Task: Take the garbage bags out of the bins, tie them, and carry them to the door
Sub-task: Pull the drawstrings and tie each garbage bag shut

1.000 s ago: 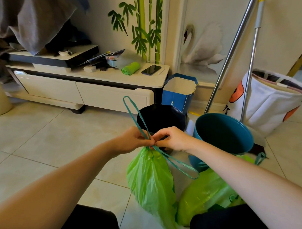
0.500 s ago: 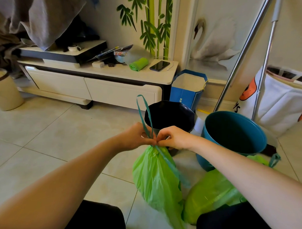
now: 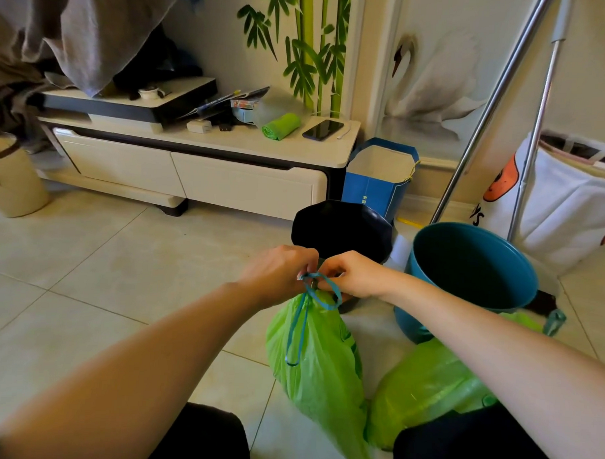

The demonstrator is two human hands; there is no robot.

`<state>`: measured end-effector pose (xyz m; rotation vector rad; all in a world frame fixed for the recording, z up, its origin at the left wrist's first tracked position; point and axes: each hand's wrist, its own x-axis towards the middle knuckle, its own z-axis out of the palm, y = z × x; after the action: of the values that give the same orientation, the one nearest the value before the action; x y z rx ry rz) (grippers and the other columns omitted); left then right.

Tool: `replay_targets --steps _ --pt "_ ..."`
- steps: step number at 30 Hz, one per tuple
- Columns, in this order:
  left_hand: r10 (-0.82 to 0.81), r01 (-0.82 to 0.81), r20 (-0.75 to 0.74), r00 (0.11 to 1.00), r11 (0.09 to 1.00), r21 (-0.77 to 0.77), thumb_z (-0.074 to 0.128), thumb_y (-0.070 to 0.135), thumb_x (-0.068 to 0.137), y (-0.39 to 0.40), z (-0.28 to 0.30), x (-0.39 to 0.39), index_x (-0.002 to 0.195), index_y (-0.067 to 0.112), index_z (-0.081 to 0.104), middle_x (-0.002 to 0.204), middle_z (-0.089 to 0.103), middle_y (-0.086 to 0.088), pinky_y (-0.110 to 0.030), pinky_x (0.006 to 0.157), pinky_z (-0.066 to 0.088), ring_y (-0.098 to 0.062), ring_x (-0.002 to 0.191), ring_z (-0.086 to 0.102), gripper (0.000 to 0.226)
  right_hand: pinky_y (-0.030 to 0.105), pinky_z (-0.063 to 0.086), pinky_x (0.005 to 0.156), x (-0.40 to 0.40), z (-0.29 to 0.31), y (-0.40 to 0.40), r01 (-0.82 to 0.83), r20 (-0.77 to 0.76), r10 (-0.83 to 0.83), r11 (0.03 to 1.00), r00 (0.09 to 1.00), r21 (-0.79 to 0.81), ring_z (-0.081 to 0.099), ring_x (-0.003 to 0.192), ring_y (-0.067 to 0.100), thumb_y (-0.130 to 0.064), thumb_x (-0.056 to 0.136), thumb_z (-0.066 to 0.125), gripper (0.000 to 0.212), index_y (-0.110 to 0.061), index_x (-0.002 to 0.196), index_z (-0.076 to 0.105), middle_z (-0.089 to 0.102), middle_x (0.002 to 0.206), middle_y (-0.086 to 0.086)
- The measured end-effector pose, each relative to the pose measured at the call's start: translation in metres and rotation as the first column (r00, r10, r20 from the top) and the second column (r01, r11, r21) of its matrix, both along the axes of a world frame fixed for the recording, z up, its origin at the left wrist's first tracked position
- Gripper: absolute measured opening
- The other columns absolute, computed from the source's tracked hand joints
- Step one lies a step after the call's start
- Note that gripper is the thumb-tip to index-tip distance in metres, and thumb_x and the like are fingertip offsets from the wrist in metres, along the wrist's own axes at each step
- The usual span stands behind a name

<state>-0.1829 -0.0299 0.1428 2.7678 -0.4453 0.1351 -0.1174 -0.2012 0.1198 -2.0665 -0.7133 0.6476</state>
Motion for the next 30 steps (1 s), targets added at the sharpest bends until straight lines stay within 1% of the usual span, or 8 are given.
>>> replay_targets --steps 5,8,13,16,18,23,26,30 --pt "-0.080 0.078 0.162 0.984 0.997 0.018 0.060 0.025 0.084 -0.002 0.001 -0.007 0.087 0.012 0.059 0.081 0.061 -0.003 -0.041 0.060 0.049 -0.026 0.075 0.057 0.013 0.015 0.053 0.052 0.001 -0.001 -0.002 0.106 -0.098 -0.104 0.994 0.990 0.024 0.065 0.067 0.006 -0.021 0.090 0.060 0.013 -0.030 0.081 0.064 0.067 0.079 -0.002" --pt "-0.162 0.157 0.219 0.962 0.987 0.040 0.060 0.017 0.087 -0.005 0.003 -0.009 0.087 0.007 0.062 0.080 0.063 -0.007 -0.042 0.062 0.049 -0.026 0.074 0.057 0.010 0.017 0.055 0.055 -0.001 0.000 -0.002 0.092 -0.113 -0.089 0.995 0.990 0.029 0.065 0.070 0.013 -0.015 0.091 0.055 0.022 -0.034 0.085 0.062 0.068 0.083 0.004" --pt "-0.216 0.190 0.308 0.927 0.975 0.112 0.060 0.008 0.086 -0.009 0.007 -0.013 0.082 0.004 0.066 0.074 0.065 -0.009 -0.038 0.079 0.048 -0.030 0.068 0.057 0.008 0.019 0.058 0.059 -0.001 -0.001 -0.004 0.063 -0.109 -0.065 0.998 0.992 -0.023 0.067 0.088 0.023 -0.017 0.092 0.055 0.020 -0.011 0.107 0.068 0.067 0.105 0.023" --pt "-0.191 0.163 0.308 0.932 0.980 0.113 0.060 0.008 0.085 -0.008 0.008 -0.014 0.081 0.003 0.065 0.073 0.064 -0.010 -0.040 0.080 0.047 -0.031 0.068 0.056 0.008 0.015 0.054 0.058 -0.001 0.003 -0.008 0.085 -0.161 -0.077 0.996 0.984 0.038 0.067 0.084 0.014 -0.019 0.088 0.062 0.016 -0.030 0.097 0.071 0.070 0.102 0.014" --pt "-0.185 0.160 0.293 0.938 0.981 0.106 0.059 0.010 0.087 -0.006 0.008 -0.014 0.081 0.003 0.065 0.074 0.064 -0.010 -0.041 0.078 0.047 -0.031 0.070 0.057 0.011 0.014 0.052 0.059 0.000 0.004 -0.010 0.093 -0.179 -0.082 0.994 0.980 0.053 0.067 0.084 0.011 -0.022 0.087 0.065 0.015 -0.034 0.092 0.072 0.071 0.098 0.009" --pt "-0.184 0.184 0.258 0.948 0.983 0.025 0.065 0.010 0.085 -0.002 0.008 -0.016 0.082 0.003 0.066 0.074 0.066 -0.010 -0.042 0.070 0.048 -0.030 0.069 0.058 0.007 0.015 0.052 0.058 0.002 0.000 -0.005 0.132 -0.204 -0.117 0.989 0.972 0.063 0.066 0.077 0.009 -0.024 0.086 0.064 0.011 -0.030 0.082 0.072 0.070 0.085 0.000" --pt "-0.158 0.182 0.234 0.959 0.980 -0.083 0.069 0.014 0.084 0.003 0.008 -0.015 0.085 0.006 0.069 0.077 0.068 -0.007 -0.037 0.064 0.052 -0.023 0.070 0.061 0.008 0.019 0.054 0.059 0.003 -0.002 0.002 0.182 -0.211 -0.167 0.982 0.963 0.056 0.063 0.072 0.012 -0.023 0.086 0.057 0.015 -0.020 0.078 0.070 0.065 0.080 0.003" --pt "-0.142 0.172 0.196 0.970 0.974 -0.146 0.069 0.018 0.084 0.004 0.007 -0.014 0.088 0.010 0.069 0.081 0.070 -0.003 -0.034 0.067 0.054 -0.016 0.073 0.064 0.009 0.024 0.049 0.054 0.002 -0.005 0.013 0.223 -0.250 -0.218 0.975 0.944 -0.008 0.051 0.062 0.014 -0.026 0.082 0.045 0.018 -0.019 0.073 0.059 0.054 0.071 0.002"
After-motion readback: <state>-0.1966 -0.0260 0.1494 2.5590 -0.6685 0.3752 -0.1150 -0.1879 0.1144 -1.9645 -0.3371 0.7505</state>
